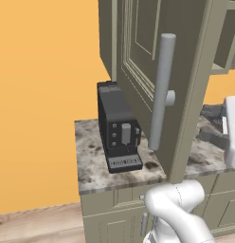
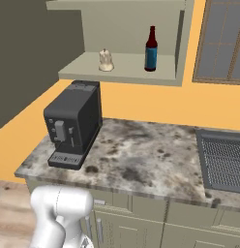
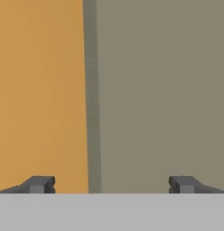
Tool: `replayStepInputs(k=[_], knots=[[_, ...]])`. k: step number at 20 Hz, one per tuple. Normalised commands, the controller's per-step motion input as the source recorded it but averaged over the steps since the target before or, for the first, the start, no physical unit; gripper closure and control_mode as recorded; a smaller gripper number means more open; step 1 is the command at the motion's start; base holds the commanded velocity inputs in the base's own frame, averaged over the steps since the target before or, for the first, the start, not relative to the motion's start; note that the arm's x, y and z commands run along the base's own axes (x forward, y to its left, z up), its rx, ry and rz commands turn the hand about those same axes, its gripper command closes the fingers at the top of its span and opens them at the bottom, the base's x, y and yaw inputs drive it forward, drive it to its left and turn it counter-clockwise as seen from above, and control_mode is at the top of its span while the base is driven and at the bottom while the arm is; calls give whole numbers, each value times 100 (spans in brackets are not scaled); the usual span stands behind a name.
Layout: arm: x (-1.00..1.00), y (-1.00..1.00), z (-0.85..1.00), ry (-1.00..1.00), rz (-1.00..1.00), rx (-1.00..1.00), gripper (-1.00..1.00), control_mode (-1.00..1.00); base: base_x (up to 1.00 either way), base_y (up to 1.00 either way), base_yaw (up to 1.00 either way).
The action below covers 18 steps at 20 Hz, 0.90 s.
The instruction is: Get the candle and the beer from the cabinet and move them to the dining counter.
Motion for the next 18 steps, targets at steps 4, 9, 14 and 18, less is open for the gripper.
replayStepInputs(k=[4, 9, 14, 18], knots=[[-41, -34, 4, 0, 4, 0, -100, -100, 0, 0, 0], [-31, -62, 15, 0, 2, 0, -100, -100, 0, 0, 0], [-2, -67, 17, 5, 0, 0, -100, -100, 0, 0, 0], [0, -72, 9, 9, 0, 0, -100, -100, 0, 0, 0]])
